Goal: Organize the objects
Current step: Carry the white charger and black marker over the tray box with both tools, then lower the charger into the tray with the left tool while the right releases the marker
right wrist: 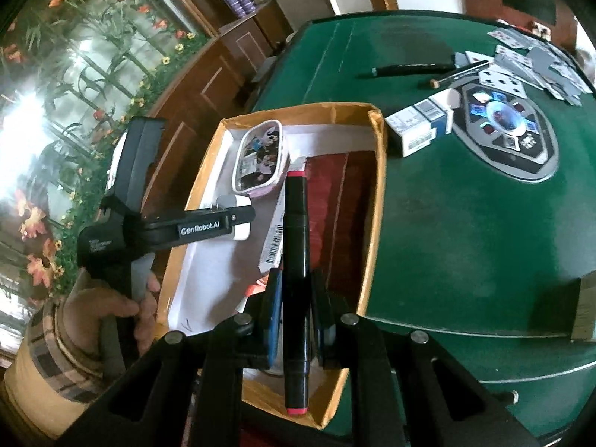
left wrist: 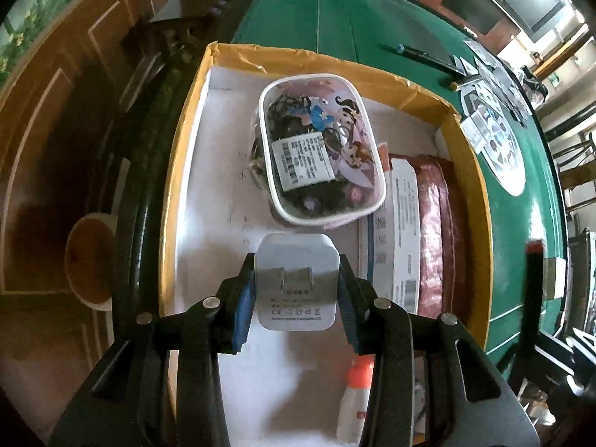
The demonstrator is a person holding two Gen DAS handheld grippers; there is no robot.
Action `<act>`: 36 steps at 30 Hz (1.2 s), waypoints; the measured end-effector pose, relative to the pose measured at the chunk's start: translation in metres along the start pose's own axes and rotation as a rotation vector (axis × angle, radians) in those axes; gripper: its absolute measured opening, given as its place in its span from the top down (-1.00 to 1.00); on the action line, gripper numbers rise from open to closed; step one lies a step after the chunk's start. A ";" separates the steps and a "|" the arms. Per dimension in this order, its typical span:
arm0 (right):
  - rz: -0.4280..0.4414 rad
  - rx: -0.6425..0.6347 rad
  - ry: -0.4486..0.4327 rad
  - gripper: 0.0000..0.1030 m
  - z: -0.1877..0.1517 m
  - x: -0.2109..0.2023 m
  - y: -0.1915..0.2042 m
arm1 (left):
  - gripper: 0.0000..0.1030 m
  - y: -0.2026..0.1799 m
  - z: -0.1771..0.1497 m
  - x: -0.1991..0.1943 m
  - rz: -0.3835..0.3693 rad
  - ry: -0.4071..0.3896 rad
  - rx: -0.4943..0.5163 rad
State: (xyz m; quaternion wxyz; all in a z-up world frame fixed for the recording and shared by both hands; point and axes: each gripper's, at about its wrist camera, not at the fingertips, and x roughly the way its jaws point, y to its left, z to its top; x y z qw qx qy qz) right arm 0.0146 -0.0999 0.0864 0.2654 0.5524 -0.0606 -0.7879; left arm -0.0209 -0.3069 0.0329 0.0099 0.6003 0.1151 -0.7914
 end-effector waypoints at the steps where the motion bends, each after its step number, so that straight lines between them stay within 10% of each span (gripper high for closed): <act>1: 0.010 -0.005 0.007 0.75 0.001 0.003 0.001 | 0.24 0.003 -0.004 -0.004 -0.003 0.003 -0.011; 36: 0.102 -0.010 0.189 0.75 0.077 0.134 0.082 | 0.24 0.035 -0.076 -0.042 -0.090 -0.024 -0.145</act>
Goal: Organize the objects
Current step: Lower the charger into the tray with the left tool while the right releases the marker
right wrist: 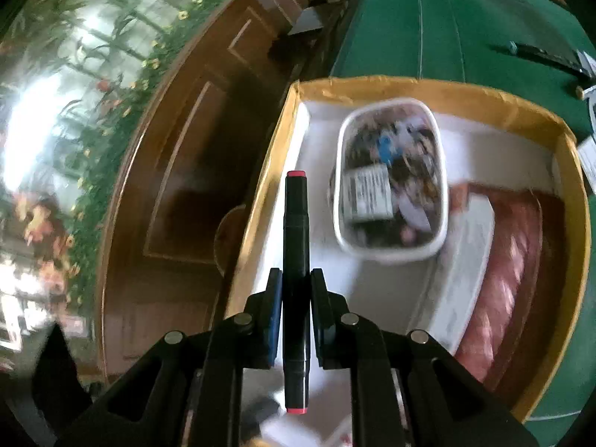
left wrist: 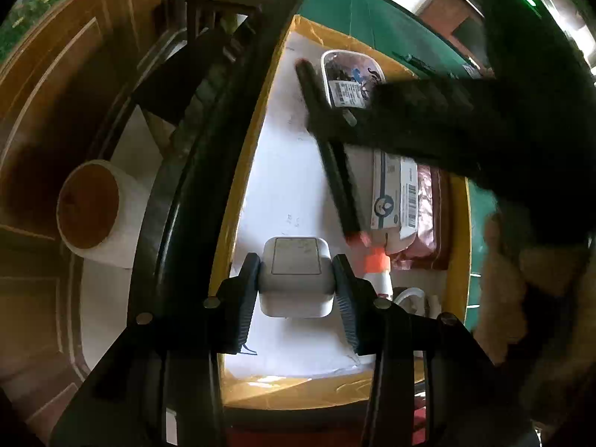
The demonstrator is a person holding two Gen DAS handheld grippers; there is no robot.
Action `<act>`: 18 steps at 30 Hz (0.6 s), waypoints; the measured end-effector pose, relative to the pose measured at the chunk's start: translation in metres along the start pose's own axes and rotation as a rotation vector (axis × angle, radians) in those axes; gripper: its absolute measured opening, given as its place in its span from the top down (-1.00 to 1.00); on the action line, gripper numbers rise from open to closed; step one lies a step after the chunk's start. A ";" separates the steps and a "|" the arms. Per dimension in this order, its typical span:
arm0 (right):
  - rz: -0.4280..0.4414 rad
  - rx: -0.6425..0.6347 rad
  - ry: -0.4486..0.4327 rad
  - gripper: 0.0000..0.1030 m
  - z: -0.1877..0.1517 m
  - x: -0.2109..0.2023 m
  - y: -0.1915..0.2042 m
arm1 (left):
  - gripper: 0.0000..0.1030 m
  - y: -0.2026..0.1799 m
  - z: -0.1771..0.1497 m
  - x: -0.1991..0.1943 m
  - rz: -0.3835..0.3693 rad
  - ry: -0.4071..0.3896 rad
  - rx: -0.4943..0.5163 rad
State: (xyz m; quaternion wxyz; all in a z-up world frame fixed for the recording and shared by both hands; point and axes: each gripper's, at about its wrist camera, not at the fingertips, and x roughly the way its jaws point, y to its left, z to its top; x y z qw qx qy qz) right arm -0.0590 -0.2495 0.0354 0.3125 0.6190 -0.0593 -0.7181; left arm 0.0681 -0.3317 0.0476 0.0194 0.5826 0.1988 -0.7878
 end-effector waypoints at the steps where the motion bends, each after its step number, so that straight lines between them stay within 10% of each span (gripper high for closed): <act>1: -0.006 0.009 -0.005 0.75 0.006 0.004 0.001 | 0.24 -0.001 -0.001 0.000 0.000 0.001 0.003; 11: -0.087 0.002 -0.008 0.71 0.035 0.025 0.000 | 0.24 -0.005 0.015 0.009 0.003 -0.002 0.021; 18: -0.086 -0.072 -0.095 0.45 0.035 -0.030 -0.004 | 0.24 -0.023 0.029 0.022 -0.029 0.017 0.040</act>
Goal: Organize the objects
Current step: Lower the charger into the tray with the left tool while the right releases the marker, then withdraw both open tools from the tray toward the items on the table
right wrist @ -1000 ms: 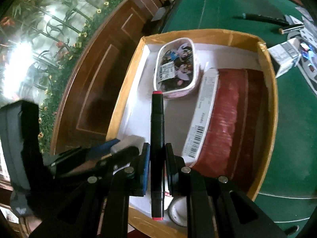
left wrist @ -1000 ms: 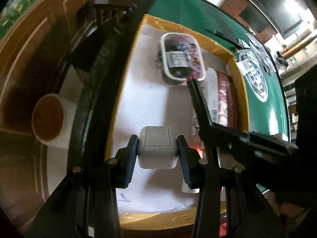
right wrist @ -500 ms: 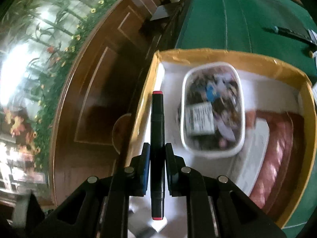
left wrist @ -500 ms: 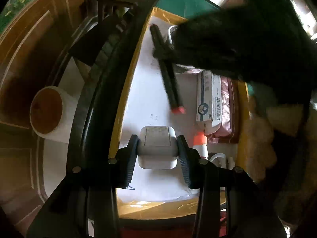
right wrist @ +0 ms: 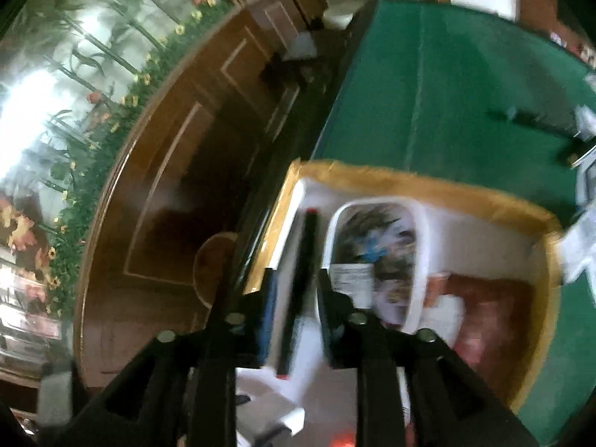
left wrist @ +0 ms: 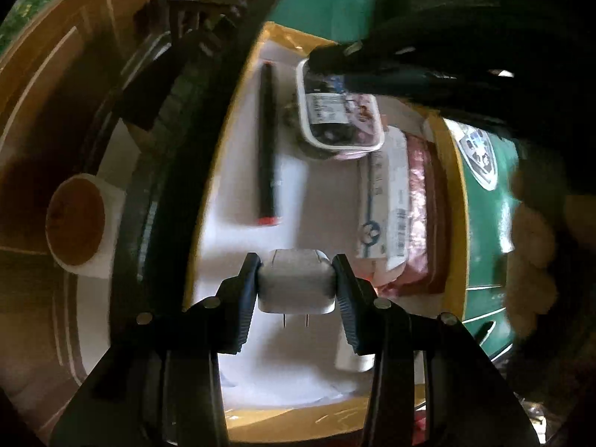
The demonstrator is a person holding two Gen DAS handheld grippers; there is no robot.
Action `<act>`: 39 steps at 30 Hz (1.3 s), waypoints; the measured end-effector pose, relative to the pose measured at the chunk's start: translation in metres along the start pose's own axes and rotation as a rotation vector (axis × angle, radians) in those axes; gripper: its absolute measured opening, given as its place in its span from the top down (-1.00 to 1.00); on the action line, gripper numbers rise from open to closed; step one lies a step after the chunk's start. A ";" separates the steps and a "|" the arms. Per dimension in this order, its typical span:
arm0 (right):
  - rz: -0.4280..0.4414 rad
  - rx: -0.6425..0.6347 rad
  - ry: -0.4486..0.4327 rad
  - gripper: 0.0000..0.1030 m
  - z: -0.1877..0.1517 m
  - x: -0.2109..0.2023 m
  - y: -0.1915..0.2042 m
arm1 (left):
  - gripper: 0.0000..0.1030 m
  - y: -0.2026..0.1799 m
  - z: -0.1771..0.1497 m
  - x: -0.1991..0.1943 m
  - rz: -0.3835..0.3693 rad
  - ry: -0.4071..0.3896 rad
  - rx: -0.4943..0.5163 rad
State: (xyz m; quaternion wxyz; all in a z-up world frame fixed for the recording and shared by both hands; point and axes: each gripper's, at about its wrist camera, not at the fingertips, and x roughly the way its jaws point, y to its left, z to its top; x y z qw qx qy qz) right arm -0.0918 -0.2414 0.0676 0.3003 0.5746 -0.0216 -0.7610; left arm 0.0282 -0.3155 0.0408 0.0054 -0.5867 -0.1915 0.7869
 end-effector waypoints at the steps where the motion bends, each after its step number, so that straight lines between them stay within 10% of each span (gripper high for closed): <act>1: 0.000 -0.002 -0.019 0.43 -0.001 -0.011 -0.005 | 0.24 -0.005 0.003 0.003 0.000 0.001 0.010; 12: -0.014 0.113 -0.156 0.18 -0.051 -0.109 -0.093 | 0.23 -0.026 0.057 0.031 0.012 -0.011 0.024; 17: -0.045 0.207 -0.166 0.02 -0.092 -0.134 -0.147 | -0.32 -0.032 0.061 0.021 0.009 -0.039 -0.017; 22: -0.096 0.333 -0.152 -0.11 -0.130 -0.151 -0.204 | -0.38 -0.046 0.062 0.005 0.009 -0.089 -0.027; 39: -0.090 0.432 -0.165 -0.47 -0.184 -0.187 -0.246 | -0.40 -0.216 0.128 0.068 0.072 -0.057 0.422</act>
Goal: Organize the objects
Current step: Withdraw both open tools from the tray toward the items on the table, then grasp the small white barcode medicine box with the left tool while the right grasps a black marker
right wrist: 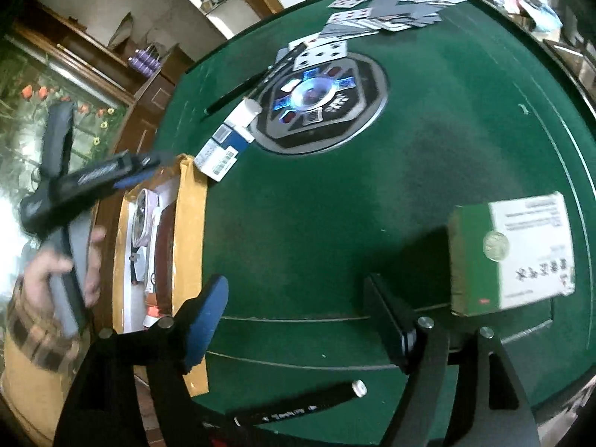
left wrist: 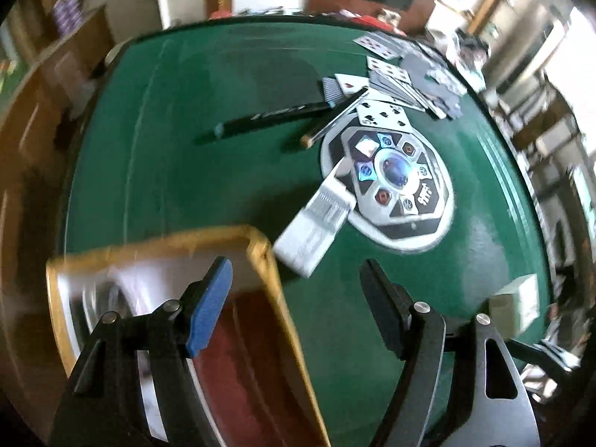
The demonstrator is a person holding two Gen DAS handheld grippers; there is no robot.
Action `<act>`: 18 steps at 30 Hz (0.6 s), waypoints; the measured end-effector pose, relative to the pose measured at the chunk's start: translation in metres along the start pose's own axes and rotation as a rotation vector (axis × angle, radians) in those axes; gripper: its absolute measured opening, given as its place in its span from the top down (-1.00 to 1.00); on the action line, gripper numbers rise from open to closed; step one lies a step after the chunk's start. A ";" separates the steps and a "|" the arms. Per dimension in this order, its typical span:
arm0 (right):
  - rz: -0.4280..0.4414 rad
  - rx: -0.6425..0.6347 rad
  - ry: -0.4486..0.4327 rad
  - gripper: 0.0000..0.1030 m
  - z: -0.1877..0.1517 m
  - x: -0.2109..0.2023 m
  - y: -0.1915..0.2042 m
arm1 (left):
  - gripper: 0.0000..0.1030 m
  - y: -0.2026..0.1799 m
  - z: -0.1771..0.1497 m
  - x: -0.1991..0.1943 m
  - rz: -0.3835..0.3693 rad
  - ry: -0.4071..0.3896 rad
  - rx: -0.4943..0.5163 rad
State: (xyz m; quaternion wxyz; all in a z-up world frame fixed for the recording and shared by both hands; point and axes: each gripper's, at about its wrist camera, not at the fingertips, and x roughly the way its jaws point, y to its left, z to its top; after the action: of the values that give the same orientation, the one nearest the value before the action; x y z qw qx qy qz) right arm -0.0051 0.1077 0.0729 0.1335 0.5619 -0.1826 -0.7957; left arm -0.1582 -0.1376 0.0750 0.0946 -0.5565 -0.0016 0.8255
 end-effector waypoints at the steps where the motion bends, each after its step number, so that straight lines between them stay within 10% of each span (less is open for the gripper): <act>1: -0.003 0.005 -0.005 -0.47 0.000 -0.003 -0.002 | -0.40 -0.004 0.005 0.005 0.012 0.004 0.021; 6: 0.015 0.036 -0.001 -0.47 -0.006 -0.020 -0.018 | -0.39 -0.020 0.026 0.045 0.057 0.053 0.101; 13: 0.124 0.031 0.266 -0.43 -0.049 -0.003 -0.024 | -0.39 -0.025 0.021 0.080 0.098 0.097 0.149; 18: 0.153 0.084 0.382 0.11 -0.078 0.021 -0.016 | 0.35 -0.027 0.018 0.080 0.036 0.120 0.130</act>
State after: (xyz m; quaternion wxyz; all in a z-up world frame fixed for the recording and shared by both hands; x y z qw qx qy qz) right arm 0.0613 0.1023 0.0241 0.2023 0.6922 -0.2293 -0.6537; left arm -0.1994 -0.0970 0.0116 0.1156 -0.5977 0.0679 0.7905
